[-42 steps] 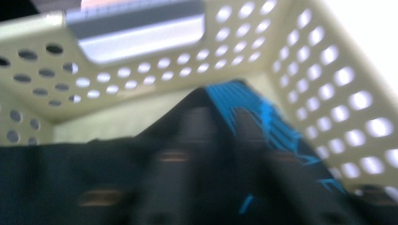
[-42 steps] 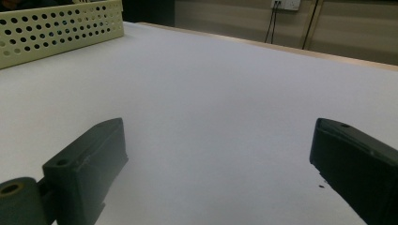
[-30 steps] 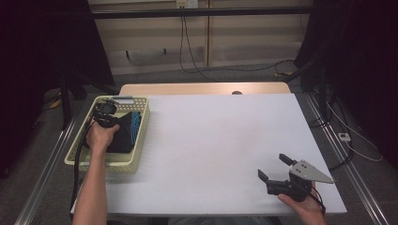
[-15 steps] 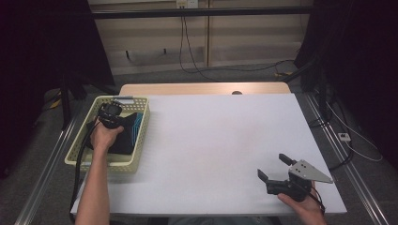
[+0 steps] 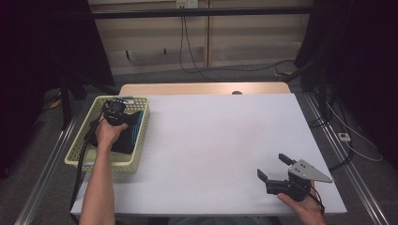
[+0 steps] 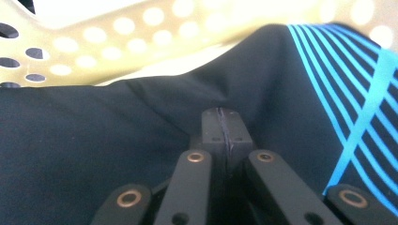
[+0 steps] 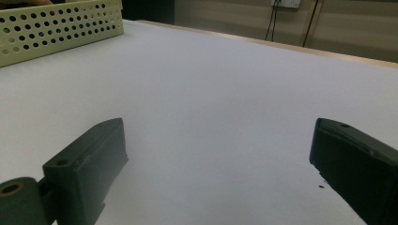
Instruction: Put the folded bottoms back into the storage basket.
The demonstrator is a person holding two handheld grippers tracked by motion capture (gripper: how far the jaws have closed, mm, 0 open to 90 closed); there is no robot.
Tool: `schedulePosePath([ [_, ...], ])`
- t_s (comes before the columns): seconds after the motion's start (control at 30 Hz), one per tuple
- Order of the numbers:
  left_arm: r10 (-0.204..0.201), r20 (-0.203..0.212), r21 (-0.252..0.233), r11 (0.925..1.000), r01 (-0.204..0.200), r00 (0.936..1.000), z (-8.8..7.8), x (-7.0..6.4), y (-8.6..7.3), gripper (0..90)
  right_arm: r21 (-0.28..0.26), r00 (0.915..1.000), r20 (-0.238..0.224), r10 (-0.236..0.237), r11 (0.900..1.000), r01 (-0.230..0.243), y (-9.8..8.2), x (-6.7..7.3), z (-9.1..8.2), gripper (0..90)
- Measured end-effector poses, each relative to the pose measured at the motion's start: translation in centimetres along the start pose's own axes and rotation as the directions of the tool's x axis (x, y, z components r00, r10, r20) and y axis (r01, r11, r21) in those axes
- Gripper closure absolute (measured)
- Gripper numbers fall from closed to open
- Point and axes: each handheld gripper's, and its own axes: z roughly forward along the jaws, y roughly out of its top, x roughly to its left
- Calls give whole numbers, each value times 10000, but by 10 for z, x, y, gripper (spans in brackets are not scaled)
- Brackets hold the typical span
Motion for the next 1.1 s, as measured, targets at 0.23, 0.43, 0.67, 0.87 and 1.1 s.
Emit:
schedulePosePath([
  [0.23,-370,-159,-504,9981,362,9992,-3,4,-2,860,-34,10000,-11,-9,10000,9,0,0,-1,39],
  [0.43,-800,-609,-1185,9903,724,9949,-17,12,-5,860,-29,10000,-4,-3,10000,3,0,0,-1,39],
  [0.67,-1095,-594,-1616,9819,986,9922,-28,21,-9,741,12,10000,-39,-15,10000,15,0,0,1,40],
  [0.87,-936,-659,-1758,9811,808,9934,-39,26,-12,582,1,10000,-22,-13,10000,13,0,0,0,40],
  [1.1,-1924,-396,-2739,9458,1745,9805,-54,41,-21,321,7,10000,-46,-63,10000,63,0,1,0,40],
])
